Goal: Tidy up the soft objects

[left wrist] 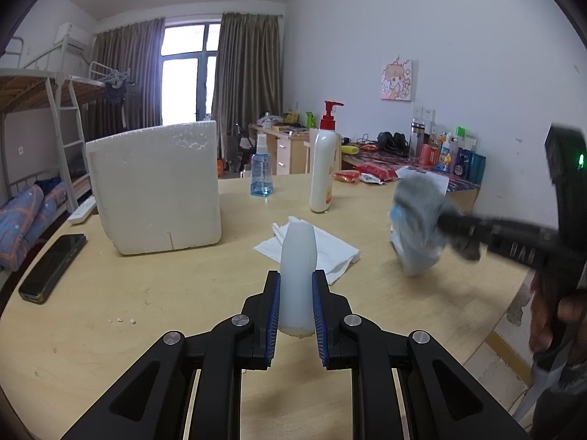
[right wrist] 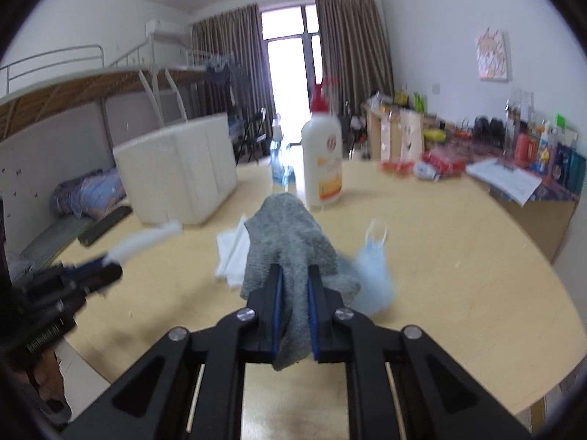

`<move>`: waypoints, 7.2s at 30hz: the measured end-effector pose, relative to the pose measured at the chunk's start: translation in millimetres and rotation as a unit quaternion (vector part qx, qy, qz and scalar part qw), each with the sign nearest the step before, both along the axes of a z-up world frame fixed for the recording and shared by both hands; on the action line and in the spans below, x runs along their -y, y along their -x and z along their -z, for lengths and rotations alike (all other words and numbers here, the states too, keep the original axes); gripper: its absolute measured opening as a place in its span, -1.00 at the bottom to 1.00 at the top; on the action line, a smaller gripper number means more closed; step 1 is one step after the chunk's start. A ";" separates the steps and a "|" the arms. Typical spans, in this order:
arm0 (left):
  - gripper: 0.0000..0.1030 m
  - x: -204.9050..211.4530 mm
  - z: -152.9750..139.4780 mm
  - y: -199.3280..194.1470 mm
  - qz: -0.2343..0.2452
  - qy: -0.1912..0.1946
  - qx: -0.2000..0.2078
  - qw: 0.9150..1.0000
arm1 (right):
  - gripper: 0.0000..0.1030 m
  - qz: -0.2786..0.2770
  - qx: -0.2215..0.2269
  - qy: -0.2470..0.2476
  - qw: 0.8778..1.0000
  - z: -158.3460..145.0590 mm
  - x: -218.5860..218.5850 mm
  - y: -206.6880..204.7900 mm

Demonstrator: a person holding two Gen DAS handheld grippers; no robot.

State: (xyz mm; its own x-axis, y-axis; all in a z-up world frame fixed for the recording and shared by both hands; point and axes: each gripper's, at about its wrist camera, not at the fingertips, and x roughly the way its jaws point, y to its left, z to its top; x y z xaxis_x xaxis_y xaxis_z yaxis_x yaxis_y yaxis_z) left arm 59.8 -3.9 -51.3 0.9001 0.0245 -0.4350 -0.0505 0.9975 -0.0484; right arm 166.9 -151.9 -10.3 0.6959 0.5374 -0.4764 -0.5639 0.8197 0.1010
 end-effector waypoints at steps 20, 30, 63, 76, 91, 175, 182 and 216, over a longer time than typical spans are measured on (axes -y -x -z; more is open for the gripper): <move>-0.64 -3.3 -12.1 10.1 -0.011 -0.002 0.020 1.000 | -0.76 -0.012 0.083 -0.018 0.996 -53.5 -12.5 -3.7; -0.64 -14.3 -25.4 16.7 -0.025 -0.007 0.036 0.999 | -0.76 -0.025 0.097 -0.050 0.994 -73.0 -13.6 11.9; -0.64 -77.1 -53.9 63.6 -0.142 -0.045 0.078 0.986 | -0.76 -0.174 0.020 -0.072 0.982 -31.1 -113.8 32.0; -0.64 -91.1 -52.1 68.2 -0.155 -0.032 0.084 0.984 | -0.76 -0.201 0.018 -0.066 0.977 -36.0 -133.3 40.8; -0.64 -102.4 -64.2 60.5 -0.152 -0.032 0.089 0.984 | -0.76 -0.200 0.030 -0.068 0.977 -55.5 -141.8 31.1; -0.48 -160.7 -117.6 -130.3 -0.075 -0.022 0.011 0.997 | -0.76 -0.150 0.040 -0.048 0.987 -128.9 -192.1 -87.9; 0.73 -163.1 -122.5 -121.0 -0.102 -0.015 0.039 0.994 | -0.76 -0.149 0.041 -0.048 0.987 -131.1 -196.9 -84.9; 0.95 -226.9 -115.6 -54.4 -0.228 -0.020 0.042 0.972 | -0.59 -0.217 0.011 -0.012 0.976 -115.4 -286.5 -102.4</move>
State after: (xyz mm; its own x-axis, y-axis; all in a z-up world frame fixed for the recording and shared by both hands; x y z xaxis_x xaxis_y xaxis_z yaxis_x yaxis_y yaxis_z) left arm 114.2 222.9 64.3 0.8241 0.4454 -0.3501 -0.4862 0.8732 -0.0336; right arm 269.3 134.5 105.2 0.4097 0.7946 -0.4481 -0.8601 0.5002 0.1005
